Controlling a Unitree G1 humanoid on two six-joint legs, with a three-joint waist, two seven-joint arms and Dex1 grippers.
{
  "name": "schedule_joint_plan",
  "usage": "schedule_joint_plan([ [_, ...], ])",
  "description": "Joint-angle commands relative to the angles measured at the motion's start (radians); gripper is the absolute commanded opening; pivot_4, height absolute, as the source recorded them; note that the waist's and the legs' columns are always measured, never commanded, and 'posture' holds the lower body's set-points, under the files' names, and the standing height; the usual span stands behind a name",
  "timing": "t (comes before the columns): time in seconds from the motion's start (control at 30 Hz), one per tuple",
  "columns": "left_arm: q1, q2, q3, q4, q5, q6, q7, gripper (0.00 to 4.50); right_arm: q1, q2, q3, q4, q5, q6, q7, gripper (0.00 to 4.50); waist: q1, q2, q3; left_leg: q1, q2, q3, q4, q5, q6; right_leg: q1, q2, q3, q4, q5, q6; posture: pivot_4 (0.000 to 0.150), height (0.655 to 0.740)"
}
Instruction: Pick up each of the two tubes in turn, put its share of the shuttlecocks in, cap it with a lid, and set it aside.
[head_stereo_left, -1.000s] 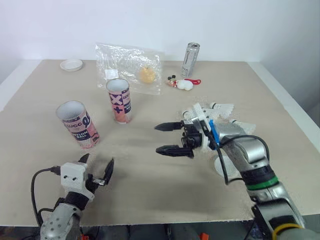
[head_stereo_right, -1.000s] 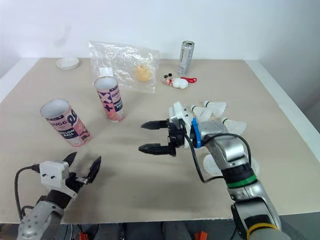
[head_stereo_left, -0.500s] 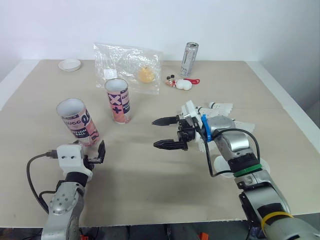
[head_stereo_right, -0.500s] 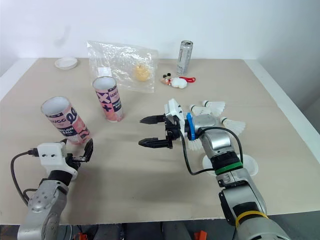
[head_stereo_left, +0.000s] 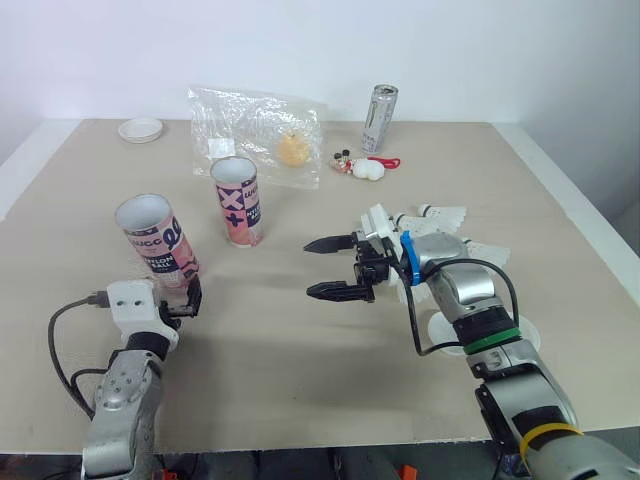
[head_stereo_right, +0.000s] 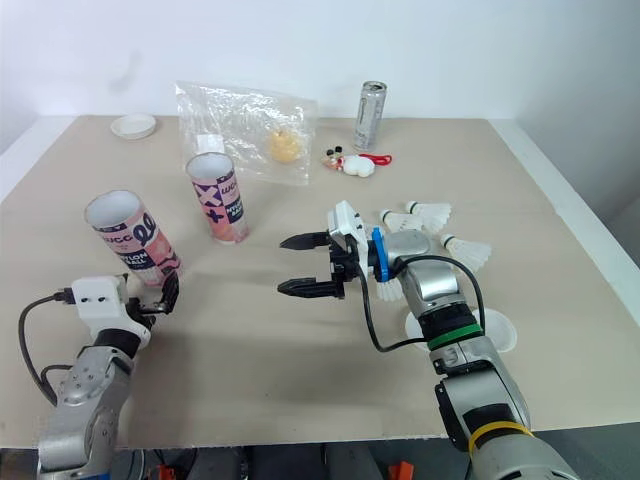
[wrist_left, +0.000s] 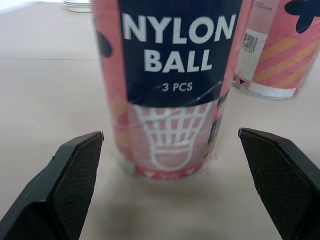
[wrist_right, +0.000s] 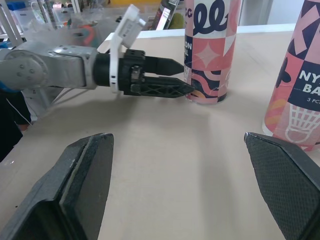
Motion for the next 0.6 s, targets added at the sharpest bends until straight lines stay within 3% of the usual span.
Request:
schedule_joint_plan([
  [0.03, -0.056, 0.026, 0.018, 0.053, -0.037, -0.002, -0.039, 4.50, -0.031, 0.000, -0.034, -0.017, 0.001, -0.015, 0.005, 4.47, 0.000, 0.000, 0.000, 0.000, 0.000, 0.000, 0.000, 0.000, 0.000, 0.000, 0.000, 0.000, 0.000, 0.000, 0.000, 0.150, 0.7400],
  [0.6, -0.233, 0.135, 0.000, 0.348, -0.023, -0.104, -0.176, 4.50, -0.020, -0.016, -0.038, -0.053, -0.001, -0.007, -0.015, 4.47, 0.001, 0.000, 0.000, 0.000, 0.000, -0.002, 0.000, 0.001, -0.001, 0.000, 0.000, -0.001, 0.000, 0.000, 0.000, 0.150, 0.7400],
])
